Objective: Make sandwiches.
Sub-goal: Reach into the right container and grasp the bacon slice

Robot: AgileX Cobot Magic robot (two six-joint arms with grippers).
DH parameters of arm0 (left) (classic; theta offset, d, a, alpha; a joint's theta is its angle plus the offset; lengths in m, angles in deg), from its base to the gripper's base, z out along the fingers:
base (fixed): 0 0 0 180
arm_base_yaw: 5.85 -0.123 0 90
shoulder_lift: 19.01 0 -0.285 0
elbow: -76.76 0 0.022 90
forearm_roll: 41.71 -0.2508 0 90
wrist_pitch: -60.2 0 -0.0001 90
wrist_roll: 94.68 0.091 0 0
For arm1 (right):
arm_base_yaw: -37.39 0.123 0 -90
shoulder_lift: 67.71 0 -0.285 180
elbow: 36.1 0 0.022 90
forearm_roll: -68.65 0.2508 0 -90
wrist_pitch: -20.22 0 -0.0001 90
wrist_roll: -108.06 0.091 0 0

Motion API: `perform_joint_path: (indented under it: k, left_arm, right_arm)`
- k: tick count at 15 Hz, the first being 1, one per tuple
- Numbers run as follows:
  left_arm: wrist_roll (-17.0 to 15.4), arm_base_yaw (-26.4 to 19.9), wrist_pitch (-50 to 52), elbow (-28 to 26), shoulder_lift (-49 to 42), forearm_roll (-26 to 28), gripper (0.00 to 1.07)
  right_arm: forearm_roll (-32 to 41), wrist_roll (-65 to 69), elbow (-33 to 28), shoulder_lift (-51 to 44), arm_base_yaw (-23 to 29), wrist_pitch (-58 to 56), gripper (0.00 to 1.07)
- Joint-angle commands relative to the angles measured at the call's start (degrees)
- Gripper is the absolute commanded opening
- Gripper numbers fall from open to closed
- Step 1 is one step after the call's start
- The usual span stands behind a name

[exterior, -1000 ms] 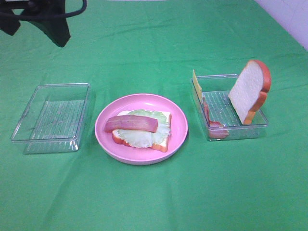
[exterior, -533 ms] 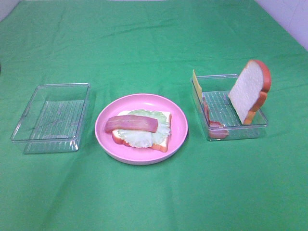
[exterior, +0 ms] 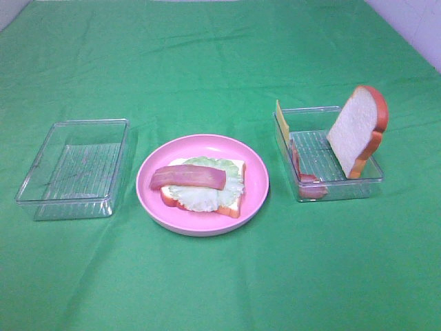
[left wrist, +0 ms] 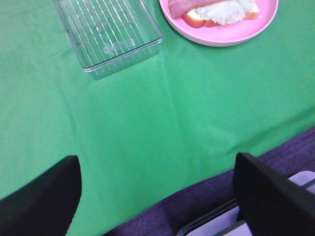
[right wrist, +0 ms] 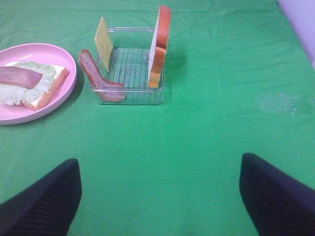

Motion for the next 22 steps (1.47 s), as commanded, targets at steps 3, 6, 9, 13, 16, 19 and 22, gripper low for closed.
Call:
perform_joint_path:
  k: [3,6,9,13,16,19,22]
  left_arm:
    - [0.1,0.3,2.5,9.6,-19.0,-0.1,0.79]
    - [0.2,0.3,3.4,9.9,-26.8,-1.3,0.79]
    - [5.2,0.3,3.5,10.3,-28.8,-1.4,0.79]
    - [5.3,0.3,3.5,10.3,-28.9,-0.7,0.79]
    - [5.3,0.3,3.5,10.3,-28.9,-0.6,0.79]
    - [5.3,0.3,3.5,10.3,-28.9,-0.6,0.79]
    - [5.3,0.3,3.5,10.3,-28.8,-0.6,0.79]
  right_arm:
    - [0.1,0.1,-0.1,-0.8,-0.4,0.7,0.82]
    - [0.5,0.4,0.4,0.5,-0.4,1.6,0.82]
    - [3.8,0.7,1.1,7.0,-0.4,10.1,0.81]
    - [11.2,-2.1,1.7,21.4,-0.4,19.8,0.80]
    - [21.7,-13.6,7.9,40.6,-0.4,20.7,0.79]
    - [28.6,-17.8,17.6,56.8,-0.2,14.7,0.74]
    - [28.7,-19.4,28.9,71.2,-0.2,9.2,0.69]
